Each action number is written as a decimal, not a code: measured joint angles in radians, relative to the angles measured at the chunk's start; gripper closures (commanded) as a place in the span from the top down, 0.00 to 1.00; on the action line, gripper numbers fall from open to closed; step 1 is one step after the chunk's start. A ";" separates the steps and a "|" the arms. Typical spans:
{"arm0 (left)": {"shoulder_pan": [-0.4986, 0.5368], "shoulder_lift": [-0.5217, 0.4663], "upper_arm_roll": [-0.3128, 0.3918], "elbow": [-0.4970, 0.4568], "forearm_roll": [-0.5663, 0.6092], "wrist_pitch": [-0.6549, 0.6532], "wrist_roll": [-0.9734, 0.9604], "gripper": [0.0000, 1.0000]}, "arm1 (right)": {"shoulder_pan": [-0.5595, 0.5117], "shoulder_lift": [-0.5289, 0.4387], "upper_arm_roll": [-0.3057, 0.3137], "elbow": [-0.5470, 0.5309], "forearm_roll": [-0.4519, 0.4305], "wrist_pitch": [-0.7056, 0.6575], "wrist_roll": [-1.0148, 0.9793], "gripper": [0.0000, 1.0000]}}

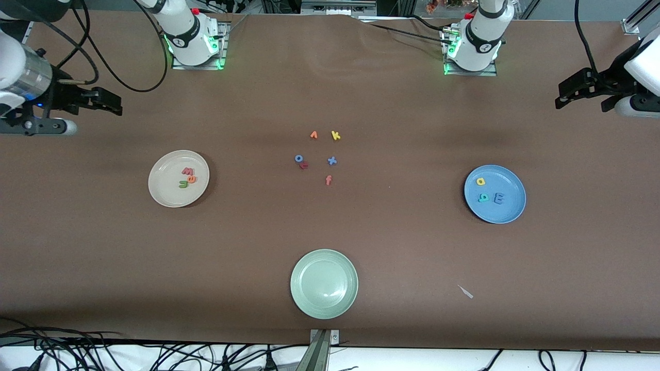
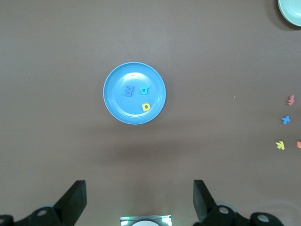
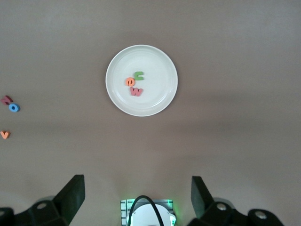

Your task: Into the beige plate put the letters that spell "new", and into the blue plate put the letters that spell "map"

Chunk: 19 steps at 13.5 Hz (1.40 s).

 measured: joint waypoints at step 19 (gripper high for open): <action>0.004 0.010 0.017 0.002 0.000 0.000 0.000 1.00 | -0.042 0.017 0.007 -0.002 0.013 0.092 0.003 1.00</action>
